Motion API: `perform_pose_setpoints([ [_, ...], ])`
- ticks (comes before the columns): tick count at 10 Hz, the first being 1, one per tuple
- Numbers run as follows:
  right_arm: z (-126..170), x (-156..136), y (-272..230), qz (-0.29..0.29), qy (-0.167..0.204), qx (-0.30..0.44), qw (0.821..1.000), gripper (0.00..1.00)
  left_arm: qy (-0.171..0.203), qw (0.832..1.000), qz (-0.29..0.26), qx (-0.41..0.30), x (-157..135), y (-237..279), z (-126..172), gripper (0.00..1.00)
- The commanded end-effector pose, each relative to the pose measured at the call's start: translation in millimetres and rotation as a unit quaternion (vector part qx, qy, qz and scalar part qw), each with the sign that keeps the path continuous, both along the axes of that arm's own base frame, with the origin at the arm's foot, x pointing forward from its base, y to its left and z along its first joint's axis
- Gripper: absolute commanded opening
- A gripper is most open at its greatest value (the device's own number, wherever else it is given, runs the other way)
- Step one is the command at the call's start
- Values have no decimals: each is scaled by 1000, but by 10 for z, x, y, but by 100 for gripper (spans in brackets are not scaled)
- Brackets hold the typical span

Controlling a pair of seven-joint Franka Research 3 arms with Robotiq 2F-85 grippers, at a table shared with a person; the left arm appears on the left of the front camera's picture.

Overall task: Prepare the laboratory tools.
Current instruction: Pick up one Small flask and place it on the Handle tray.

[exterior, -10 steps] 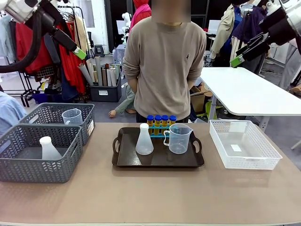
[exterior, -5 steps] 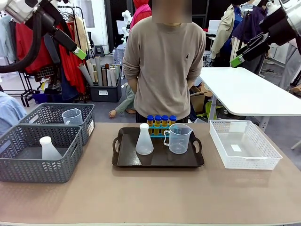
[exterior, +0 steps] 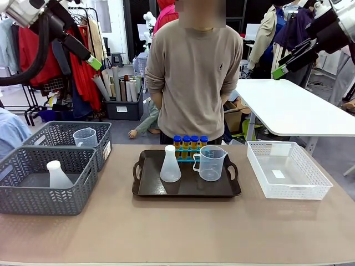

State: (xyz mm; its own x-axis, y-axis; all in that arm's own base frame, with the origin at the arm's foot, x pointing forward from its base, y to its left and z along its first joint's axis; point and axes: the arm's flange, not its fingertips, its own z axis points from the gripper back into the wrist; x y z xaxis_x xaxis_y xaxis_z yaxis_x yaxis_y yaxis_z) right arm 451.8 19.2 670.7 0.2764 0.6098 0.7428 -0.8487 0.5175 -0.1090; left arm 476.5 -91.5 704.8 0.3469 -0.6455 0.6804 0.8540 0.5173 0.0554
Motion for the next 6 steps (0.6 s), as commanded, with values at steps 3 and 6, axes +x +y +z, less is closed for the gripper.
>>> perform_pose_setpoints([
  [3,7,1,-2,5,-2,9,1000,100,4,1000,2,-1,-16,32,1,100],
  [6,7,1,-2,5,-2,9,1000,100,4,1000,2,-1,-16,32,1,100],
])
